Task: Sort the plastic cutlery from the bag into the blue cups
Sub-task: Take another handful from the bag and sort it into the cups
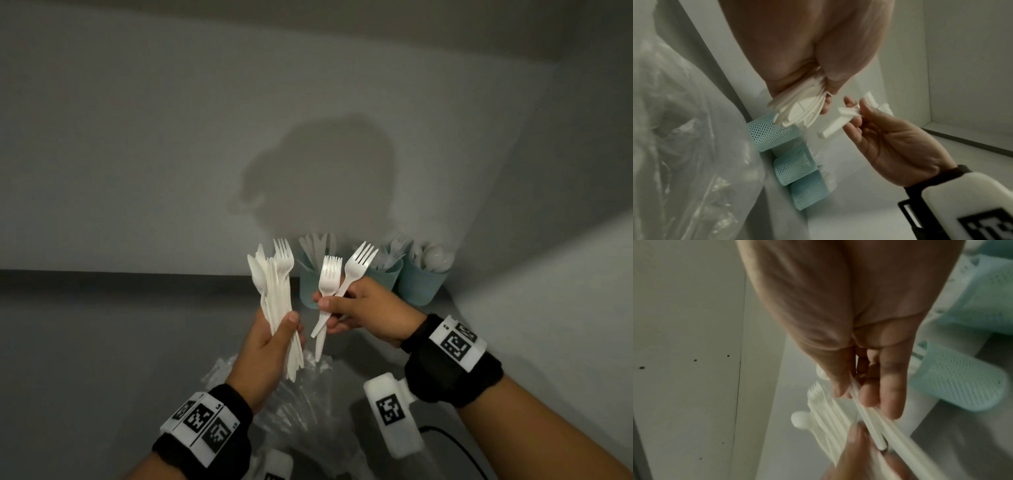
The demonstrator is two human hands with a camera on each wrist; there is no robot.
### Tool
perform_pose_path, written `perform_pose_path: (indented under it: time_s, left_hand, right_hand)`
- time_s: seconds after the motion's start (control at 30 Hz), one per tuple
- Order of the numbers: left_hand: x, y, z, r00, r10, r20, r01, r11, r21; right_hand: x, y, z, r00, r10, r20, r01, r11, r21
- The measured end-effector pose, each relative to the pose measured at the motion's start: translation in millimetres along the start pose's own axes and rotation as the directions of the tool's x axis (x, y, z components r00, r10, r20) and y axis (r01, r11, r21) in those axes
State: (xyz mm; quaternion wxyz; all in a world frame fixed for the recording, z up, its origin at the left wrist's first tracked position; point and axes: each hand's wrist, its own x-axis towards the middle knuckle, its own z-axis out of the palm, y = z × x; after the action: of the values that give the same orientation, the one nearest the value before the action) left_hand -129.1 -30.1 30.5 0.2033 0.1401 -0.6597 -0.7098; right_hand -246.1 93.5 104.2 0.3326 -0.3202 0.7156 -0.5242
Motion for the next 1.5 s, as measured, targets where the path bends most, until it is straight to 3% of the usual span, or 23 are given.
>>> perform_pose_path:
  time_s: [0.07, 0.13, 0.27, 0.37, 0.5, 0.63, 0.73, 1.13, 1.33, 1.43, 1.5]
  left_hand:
    - [4, -5, 1, 0.999, -0.024, -0.025, 0.024, 0.999, -0.024]
    - [8, -8, 1, 0.999, -0.031, -0.043, 0.030, 0.999, -0.032]
    - [18, -7, 2, 0.999, -0.034, -0.032, 0.031, 0.997, -0.074]
    - [26, -4, 3, 0.999, -0.022, -0.027, 0.020, 0.996, -0.091]
    - [34, -6, 3, 0.998, -0.047, -0.045, 0.041, 0.993, -0.114]
    - [36, -6, 3, 0.997, -0.062, -0.037, 0.057, 0.991, -0.122]
    - [35, -6, 4, 0.997, -0.065, -0.032, 0.061, 0.990, -0.126]
    - [26, 5, 4, 0.999, -0.045, -0.007, 0.044, 0.993, -0.108]
    - [30, 5, 2, 0.998, -0.063, -0.015, 0.060, 0.989, -0.133]
    - [28, 9, 3, 0.998, -0.060, 0.012, 0.062, 0.985, -0.163]
    - [25, 11, 5, 0.997, -0.056, 0.054, 0.064, 0.983, -0.171]
  right_hand:
    - [5, -4, -23, 0.993, -0.018, -0.113, 0.012, 0.999, -0.052]
    - [19, -9, -54, 0.951, -0.055, -0.304, 0.019, 0.992, -0.121]
    - [59, -8, -113, 0.745, -0.120, -0.656, -0.080, 0.960, -0.267]
    - [85, 7, -130, 0.667, -0.084, -0.740, -0.216, 0.929, -0.300]
    - [108, 41, -128, 0.700, -0.024, -0.714, -0.421, 0.794, -0.439]
    - [119, 53, -126, 0.713, 0.047, -0.699, -0.486, 0.753, -0.445]
    - [120, 53, -126, 0.753, 0.100, -0.651, -0.537, 0.664, -0.519]
    - [119, 52, -128, 0.754, 0.132, -0.643, -0.586, 0.576, -0.570]
    - [106, 37, -126, 0.725, 0.118, -0.679, -0.613, 0.561, -0.556]
    - [84, 9, -113, 0.768, -0.001, -0.641, -0.515, 0.594, -0.618]
    - [63, -9, -87, 0.819, -0.161, -0.551, -0.289, 0.713, -0.638]
